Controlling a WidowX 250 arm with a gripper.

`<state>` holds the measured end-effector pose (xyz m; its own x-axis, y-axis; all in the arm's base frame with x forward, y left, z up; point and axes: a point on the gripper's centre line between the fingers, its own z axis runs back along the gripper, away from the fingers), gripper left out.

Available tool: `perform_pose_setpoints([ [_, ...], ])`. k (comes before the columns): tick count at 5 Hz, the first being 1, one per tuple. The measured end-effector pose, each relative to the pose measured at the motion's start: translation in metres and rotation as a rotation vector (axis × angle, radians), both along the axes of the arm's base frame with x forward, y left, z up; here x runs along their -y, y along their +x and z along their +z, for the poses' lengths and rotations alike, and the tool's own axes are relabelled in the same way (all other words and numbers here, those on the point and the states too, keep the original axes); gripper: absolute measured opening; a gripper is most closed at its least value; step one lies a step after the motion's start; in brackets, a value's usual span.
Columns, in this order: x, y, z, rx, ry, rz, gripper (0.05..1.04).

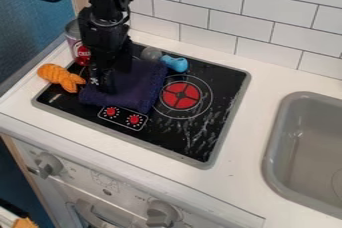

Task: Move the purple cloth to the right side of the stove

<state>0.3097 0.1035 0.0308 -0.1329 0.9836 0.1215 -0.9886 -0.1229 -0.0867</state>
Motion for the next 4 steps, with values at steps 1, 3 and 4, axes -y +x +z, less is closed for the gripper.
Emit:
perform_pose_setpoints([
  [1, 0.0, 0.002, -0.003, -0.004, -0.007, -0.014, 0.999],
  [3, 0.022, -0.002, -0.007, -0.022, -0.006, -0.067, 0.999],
  [4, 0.043, 0.0, -0.008, -0.019, -0.009, -0.13, 0.998],
])
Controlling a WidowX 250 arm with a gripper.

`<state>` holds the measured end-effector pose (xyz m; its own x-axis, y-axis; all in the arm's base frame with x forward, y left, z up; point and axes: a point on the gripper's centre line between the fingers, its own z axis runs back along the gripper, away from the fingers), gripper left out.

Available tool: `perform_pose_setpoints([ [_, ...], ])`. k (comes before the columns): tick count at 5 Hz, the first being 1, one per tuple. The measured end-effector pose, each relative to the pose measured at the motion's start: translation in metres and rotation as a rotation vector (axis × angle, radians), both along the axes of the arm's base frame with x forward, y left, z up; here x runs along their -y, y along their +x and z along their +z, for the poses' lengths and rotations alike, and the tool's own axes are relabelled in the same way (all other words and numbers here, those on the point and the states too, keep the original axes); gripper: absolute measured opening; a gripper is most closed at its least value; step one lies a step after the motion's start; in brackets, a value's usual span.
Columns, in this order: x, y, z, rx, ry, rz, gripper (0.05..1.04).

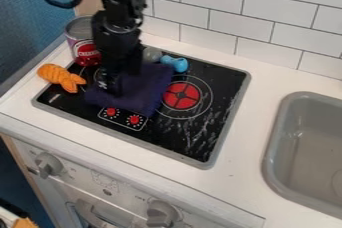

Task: Move the purple cloth to the right side of the stove

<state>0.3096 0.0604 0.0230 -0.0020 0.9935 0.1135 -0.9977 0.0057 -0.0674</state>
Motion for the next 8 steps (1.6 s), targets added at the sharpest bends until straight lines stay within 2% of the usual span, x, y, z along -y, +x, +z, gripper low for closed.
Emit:
perform_pose_setpoints([
  [2, 0.055, 0.005, -0.001, 0.008, -0.038, -0.163, 0.998],
  [4, 0.11, 0.0, -0.002, 0.0, -0.052, -0.32, 0.998],
  [5, 0.134, -0.006, -0.001, 0.005, -0.077, -0.379, 0.998],
  [7, 0.168, -0.015, -0.003, -0.016, -0.092, -0.472, 0.998],
  [8, 0.171, -0.017, -0.002, -0.029, -0.074, -0.472, 0.998],
])
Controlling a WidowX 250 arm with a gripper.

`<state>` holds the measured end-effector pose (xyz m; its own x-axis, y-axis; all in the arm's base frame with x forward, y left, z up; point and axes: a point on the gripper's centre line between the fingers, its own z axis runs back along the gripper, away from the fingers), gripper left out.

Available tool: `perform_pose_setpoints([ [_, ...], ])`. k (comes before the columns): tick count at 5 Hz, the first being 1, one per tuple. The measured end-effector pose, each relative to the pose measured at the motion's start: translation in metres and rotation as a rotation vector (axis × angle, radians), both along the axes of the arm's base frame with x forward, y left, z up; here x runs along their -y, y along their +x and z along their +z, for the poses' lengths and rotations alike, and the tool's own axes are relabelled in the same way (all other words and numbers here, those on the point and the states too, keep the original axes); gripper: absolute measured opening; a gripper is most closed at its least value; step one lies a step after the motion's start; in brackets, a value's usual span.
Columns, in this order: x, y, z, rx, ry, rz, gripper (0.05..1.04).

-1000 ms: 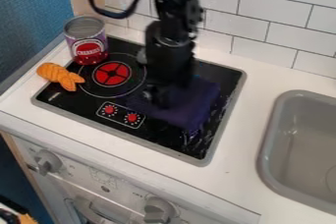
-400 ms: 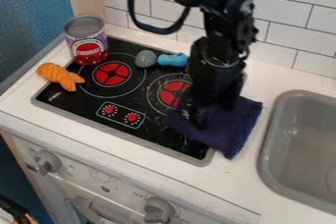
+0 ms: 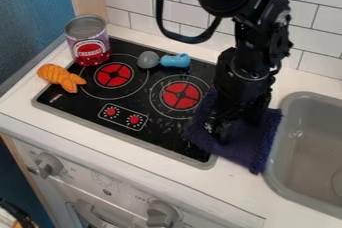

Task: Move the purple cloth to the right side of the stove

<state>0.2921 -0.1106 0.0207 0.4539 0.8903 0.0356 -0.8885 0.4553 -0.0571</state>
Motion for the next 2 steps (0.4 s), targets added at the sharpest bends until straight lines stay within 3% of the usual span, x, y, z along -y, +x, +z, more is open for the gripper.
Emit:
perform_pose_setpoints([
  [2, -0.0101, -0.0059, 0.0062, 0.014, 0.03, 0.021, 0.999],
])
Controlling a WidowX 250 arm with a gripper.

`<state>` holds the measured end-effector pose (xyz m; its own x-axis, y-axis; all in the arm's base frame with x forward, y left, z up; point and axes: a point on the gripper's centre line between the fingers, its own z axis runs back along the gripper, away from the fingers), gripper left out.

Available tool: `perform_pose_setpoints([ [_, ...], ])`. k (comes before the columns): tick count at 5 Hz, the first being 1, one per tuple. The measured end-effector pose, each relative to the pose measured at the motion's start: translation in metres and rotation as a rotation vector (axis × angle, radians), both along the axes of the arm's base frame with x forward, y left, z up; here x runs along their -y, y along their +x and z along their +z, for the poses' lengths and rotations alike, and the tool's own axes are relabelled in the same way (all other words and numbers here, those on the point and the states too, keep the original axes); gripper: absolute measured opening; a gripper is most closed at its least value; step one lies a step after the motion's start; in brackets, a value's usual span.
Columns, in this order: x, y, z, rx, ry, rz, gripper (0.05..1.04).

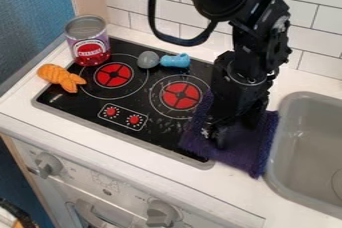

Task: Move the purple cloth to the right side of the stove

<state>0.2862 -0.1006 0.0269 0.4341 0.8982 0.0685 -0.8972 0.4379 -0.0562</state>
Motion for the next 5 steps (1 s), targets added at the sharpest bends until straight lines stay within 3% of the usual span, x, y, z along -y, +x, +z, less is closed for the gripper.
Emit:
perform_pose_setpoints([
  [1, -0.005, -0.002, 0.023, 0.035, 0.011, 0.015, 0.999],
  [3, -0.017, -0.008, 0.075, 0.11, -0.02, 0.06, 0.999],
  [5, -0.023, -0.01, 0.08, 0.088, -0.01, 0.144, 0.999],
])
